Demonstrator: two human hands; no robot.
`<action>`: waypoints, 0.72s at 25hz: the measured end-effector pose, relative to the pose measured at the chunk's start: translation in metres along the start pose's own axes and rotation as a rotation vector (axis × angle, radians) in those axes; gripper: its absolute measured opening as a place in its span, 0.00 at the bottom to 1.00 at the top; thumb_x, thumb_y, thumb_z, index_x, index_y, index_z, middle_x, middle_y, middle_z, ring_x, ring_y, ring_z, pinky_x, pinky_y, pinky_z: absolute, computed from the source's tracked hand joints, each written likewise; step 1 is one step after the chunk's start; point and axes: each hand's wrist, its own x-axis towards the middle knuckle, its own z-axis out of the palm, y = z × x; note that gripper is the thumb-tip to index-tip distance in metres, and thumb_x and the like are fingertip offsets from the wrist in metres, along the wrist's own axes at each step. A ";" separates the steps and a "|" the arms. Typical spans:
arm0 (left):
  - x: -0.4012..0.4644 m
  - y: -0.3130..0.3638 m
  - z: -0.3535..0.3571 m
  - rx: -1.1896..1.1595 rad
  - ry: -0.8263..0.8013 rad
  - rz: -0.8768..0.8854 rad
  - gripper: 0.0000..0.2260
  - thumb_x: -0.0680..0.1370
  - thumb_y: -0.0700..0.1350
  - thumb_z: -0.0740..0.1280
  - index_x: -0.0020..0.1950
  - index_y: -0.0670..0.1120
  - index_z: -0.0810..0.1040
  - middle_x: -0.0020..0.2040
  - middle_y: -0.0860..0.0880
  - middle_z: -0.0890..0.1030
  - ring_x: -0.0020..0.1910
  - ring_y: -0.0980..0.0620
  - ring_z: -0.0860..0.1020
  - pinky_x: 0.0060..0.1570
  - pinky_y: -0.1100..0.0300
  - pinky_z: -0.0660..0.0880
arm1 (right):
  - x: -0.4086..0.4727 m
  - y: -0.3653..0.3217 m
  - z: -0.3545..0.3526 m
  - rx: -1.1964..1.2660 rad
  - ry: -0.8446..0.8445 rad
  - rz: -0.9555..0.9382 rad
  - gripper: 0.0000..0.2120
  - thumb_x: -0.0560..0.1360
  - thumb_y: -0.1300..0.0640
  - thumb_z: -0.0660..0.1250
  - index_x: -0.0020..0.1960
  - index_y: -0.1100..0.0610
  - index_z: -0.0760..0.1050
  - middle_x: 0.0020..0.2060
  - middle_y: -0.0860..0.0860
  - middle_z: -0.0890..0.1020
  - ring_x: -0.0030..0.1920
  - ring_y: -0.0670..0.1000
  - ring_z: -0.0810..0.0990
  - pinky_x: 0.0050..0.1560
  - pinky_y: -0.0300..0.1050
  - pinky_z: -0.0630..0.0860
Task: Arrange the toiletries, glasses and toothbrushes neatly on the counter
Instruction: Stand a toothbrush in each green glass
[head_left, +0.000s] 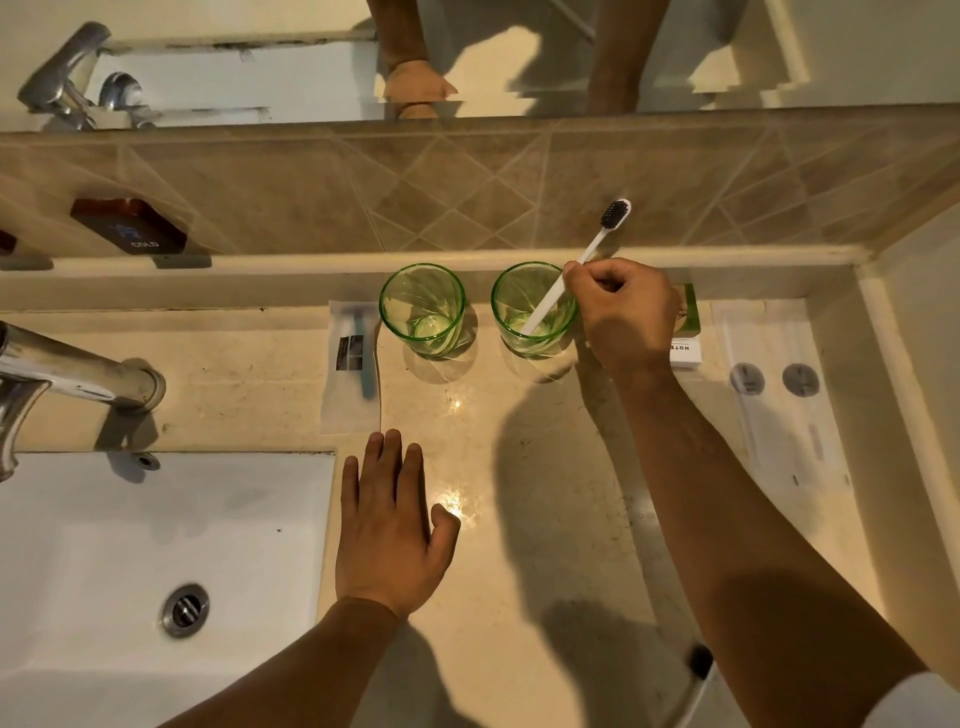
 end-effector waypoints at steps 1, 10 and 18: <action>0.000 0.000 0.000 0.000 0.003 0.000 0.30 0.77 0.53 0.56 0.76 0.39 0.69 0.78 0.38 0.66 0.81 0.40 0.58 0.79 0.37 0.54 | -0.001 0.000 0.000 0.001 -0.005 -0.002 0.08 0.77 0.53 0.73 0.42 0.56 0.85 0.31 0.50 0.83 0.30 0.41 0.75 0.34 0.32 0.72; -0.001 0.004 -0.005 -0.011 -0.015 -0.010 0.32 0.76 0.52 0.56 0.76 0.36 0.69 0.79 0.36 0.65 0.81 0.38 0.57 0.79 0.37 0.51 | -0.088 0.034 -0.055 -0.069 -0.005 0.118 0.07 0.78 0.56 0.68 0.42 0.50 0.80 0.36 0.42 0.83 0.39 0.38 0.81 0.39 0.21 0.69; -0.003 0.002 -0.003 -0.024 -0.003 -0.004 0.30 0.78 0.51 0.59 0.77 0.37 0.66 0.80 0.37 0.62 0.82 0.39 0.55 0.80 0.39 0.48 | -0.266 0.098 -0.156 -0.339 -0.087 0.281 0.06 0.75 0.46 0.70 0.41 0.44 0.77 0.36 0.37 0.82 0.37 0.39 0.81 0.37 0.28 0.74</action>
